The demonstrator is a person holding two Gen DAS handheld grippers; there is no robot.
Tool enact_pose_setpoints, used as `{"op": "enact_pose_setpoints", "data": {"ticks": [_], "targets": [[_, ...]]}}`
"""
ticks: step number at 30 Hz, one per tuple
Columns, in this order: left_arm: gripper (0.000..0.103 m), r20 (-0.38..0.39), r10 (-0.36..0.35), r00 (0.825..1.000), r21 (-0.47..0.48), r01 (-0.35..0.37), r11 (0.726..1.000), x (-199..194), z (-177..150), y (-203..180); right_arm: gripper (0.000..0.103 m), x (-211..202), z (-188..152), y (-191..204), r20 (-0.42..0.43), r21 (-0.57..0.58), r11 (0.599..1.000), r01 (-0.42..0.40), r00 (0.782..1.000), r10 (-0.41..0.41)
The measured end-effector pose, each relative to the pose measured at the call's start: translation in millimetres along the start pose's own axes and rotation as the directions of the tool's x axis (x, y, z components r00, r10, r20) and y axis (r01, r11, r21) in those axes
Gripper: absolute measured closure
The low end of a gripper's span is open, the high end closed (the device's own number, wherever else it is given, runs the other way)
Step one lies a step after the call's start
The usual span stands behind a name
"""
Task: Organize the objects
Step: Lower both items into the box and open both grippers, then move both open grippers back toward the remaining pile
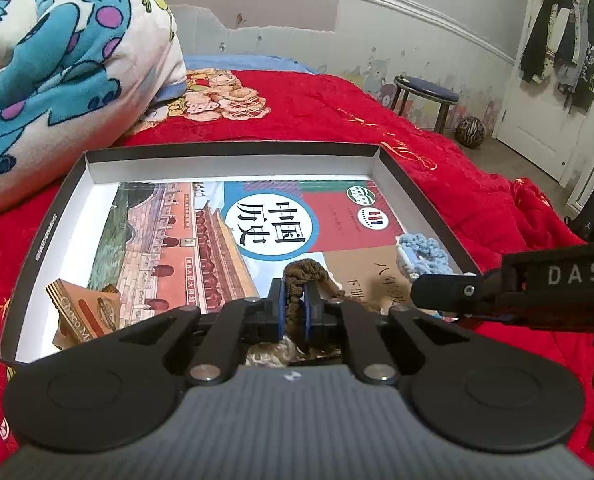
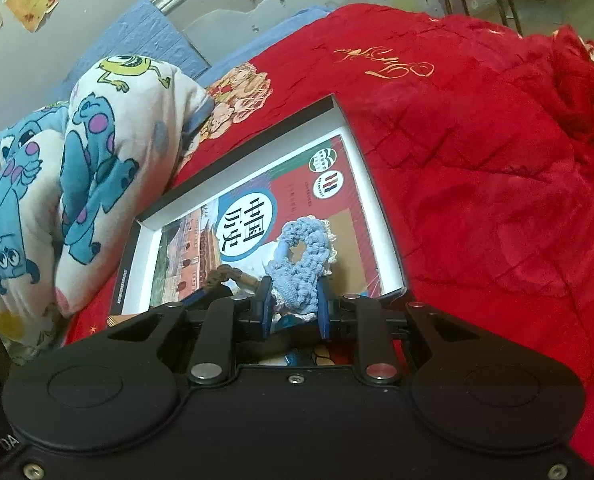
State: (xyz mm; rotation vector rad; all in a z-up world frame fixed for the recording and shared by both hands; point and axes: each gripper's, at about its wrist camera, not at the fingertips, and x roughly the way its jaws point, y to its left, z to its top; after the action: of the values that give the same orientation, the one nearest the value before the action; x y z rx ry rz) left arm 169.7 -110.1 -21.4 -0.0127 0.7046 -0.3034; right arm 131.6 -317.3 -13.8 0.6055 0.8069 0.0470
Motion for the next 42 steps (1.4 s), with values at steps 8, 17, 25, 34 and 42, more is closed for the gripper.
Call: {"op": "enact_pose_setpoints", "data": {"ticks": [8,17,25,34,42], "targets": [[0.065,-0.009,-0.008,1.0,-0.015,0.007,1.0,4.4,1.6,3.3,0.08,0.7,1.2,-3.1,-0.005,0.031,0.999,-0.013,1.0,0.013],[0.04,-0.015,-0.028,0.999,-0.024,0.028,0.999,-11.3,14.6,12.2,0.064,-10.4,1.8,-5.1,0.013,0.064,0.997,-0.041,0.999,0.041],[0.027,0.035,-0.006,0.999,-0.035,0.007,0.999,-50.9,34.2,37.1,0.053,-37.5,2.1,-9.1,0.082,0.095,0.993,-0.074,0.994,0.066],[0.022,0.177,-0.002,0.984,-0.001,0.002,1.0,-140.6,66.3,58.7,0.044,-109.5,-8.9,-1.8,0.236,0.056,0.99,-0.128,0.965,0.111],[0.02,0.224,-0.007,0.975,0.034,0.0,0.999,-198.5,47.0,62.2,0.043,-144.9,-33.8,19.2,0.277,0.054,0.988,-0.144,0.953,0.124]]}}
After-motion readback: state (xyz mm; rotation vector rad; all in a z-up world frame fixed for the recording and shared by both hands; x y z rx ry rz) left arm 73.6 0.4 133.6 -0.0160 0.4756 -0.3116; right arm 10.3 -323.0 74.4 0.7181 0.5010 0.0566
